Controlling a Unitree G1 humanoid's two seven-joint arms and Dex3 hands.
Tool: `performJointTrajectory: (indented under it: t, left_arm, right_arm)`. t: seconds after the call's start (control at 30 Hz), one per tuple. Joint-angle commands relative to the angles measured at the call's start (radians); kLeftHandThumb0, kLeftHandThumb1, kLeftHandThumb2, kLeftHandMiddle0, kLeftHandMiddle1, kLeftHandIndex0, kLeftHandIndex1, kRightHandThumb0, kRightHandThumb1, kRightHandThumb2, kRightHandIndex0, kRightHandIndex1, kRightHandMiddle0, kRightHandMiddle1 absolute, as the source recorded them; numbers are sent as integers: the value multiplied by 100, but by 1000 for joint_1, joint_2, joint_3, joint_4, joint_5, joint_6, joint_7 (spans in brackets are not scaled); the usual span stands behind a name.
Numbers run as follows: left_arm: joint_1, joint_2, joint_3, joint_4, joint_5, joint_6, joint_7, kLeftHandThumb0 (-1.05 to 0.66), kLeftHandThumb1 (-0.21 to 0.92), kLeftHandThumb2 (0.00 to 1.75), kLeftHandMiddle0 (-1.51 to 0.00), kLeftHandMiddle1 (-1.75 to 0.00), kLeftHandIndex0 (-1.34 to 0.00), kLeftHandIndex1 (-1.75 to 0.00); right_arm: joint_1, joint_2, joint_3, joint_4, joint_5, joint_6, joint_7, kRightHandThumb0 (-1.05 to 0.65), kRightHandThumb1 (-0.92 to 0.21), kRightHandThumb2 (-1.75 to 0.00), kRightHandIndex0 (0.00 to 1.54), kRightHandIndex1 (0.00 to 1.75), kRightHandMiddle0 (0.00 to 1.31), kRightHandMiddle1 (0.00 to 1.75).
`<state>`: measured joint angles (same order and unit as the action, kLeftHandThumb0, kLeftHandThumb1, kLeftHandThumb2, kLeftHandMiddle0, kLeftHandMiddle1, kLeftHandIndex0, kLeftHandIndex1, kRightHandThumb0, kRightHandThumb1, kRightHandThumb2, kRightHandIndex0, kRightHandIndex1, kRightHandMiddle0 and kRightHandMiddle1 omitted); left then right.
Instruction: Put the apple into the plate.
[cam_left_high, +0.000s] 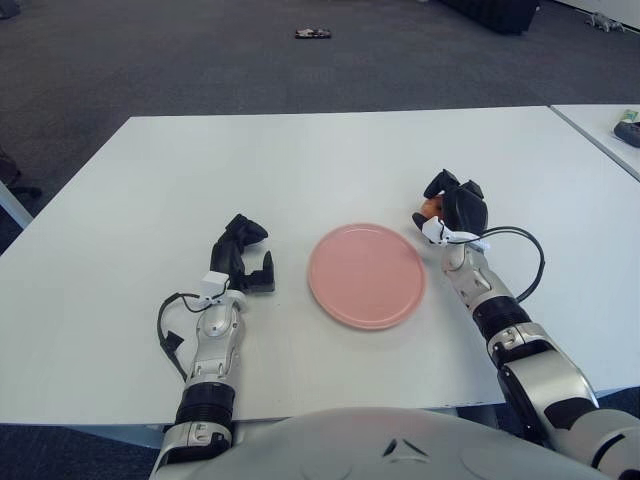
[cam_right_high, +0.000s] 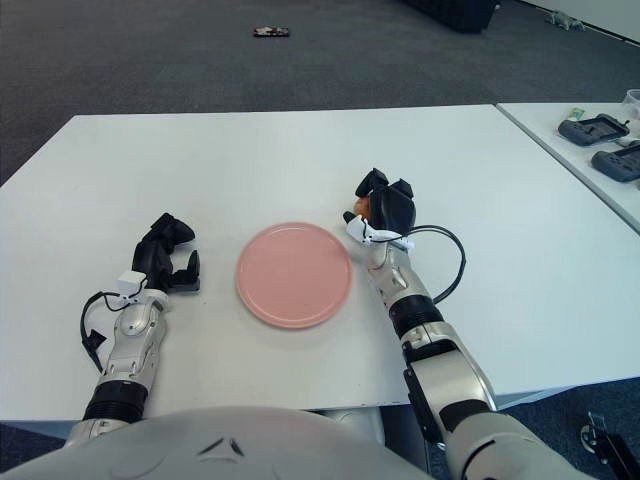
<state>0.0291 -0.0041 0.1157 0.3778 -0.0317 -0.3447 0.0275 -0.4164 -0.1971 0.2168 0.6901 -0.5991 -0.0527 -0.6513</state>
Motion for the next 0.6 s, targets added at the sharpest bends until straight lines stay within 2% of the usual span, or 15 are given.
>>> performJointTrajectory:
  t: [0.0, 0.27, 0.57]
  left_arm:
    - [26, 4, 1, 51, 0, 40, 0, -1, -7, 175, -91, -175, -68, -170]
    - [25, -4, 5, 52, -6, 29, 6, -1, -7, 175, -92, -175, -69, -169]
    - [21, 2, 7, 57, -9, 47, 0, -1, -7, 175, -91, -175, -69, -169]
  right_arm:
    - [20, 16, -22, -64, 23, 20, -6, -1, 9, -173, 97, 160, 68, 175]
    - [66, 16, -29, -161, 35, 10, 19, 0, 9, -174, 97, 161, 68, 175]
    - [98, 22, -40, -225, 39, -16, -3, 0, 8, -173, 96, 162, 68, 175]
